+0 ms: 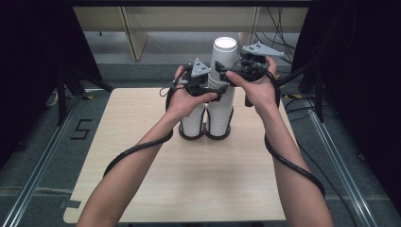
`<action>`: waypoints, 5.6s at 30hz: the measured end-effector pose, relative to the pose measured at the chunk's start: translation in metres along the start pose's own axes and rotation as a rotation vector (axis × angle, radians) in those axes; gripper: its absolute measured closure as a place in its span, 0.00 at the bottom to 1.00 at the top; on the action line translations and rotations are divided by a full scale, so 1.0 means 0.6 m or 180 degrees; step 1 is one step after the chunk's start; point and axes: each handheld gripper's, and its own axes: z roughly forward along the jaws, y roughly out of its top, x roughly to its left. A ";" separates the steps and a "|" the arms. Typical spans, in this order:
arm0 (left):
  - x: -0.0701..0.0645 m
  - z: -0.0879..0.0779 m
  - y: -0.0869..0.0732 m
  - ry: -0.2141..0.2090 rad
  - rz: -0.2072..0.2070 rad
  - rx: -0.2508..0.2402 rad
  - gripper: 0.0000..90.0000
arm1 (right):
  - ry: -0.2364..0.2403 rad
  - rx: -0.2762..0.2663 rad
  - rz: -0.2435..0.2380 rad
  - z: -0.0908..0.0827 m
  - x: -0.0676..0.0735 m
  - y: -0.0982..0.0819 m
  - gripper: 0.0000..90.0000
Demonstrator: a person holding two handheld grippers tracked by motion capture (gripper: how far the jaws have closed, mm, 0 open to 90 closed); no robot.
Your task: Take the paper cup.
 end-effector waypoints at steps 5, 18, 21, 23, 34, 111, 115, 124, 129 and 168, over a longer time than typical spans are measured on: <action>0.002 0.002 0.002 -0.0030 -0.0074 -0.0016 0.15 | -0.0007 0.0016 0.0043 0.007 0.001 0.001 0.09; 0.002 0.003 0.001 -0.0029 -0.0065 -0.0034 0.15 | -0.0040 0.0061 0.0005 0.029 0.000 0.006 0.04; 0.002 0.003 0.001 -0.0021 -0.0046 -0.0029 0.15 | -0.0054 0.0060 0.0011 0.033 0.000 0.006 0.07; 0.002 0.003 0.001 -0.0021 -0.0038 -0.0028 0.15 | -0.0060 0.0053 0.0002 0.034 0.000 0.005 0.08; 0.002 0.002 0.001 -0.0023 -0.0025 -0.0025 0.16 | -0.0088 0.0057 0.0033 0.044 0.003 -0.004 0.15; -0.002 0.007 0.005 -0.0048 0.0024 0.0118 0.17 | 0.0008 -0.0298 0.0162 0.049 -0.006 -0.004 0.22; -0.004 0.008 0.005 -0.0043 0.0026 0.0110 0.16 | 0.0036 -0.0269 0.0165 0.043 -0.007 0.007 0.22; -0.004 0.007 0.005 -0.0024 0.0054 0.0121 0.17 | 0.0021 -0.0396 0.0196 0.037 -0.005 0.012 0.22; -0.003 0.007 0.005 -0.0021 0.0055 0.0119 0.17 | 0.0012 -0.0488 0.0218 0.030 -0.002 0.027 0.22; -0.002 0.003 0.004 -0.0017 0.0081 0.0132 0.19 | 0.0044 -0.1263 0.0130 -0.053 -0.005 0.057 0.22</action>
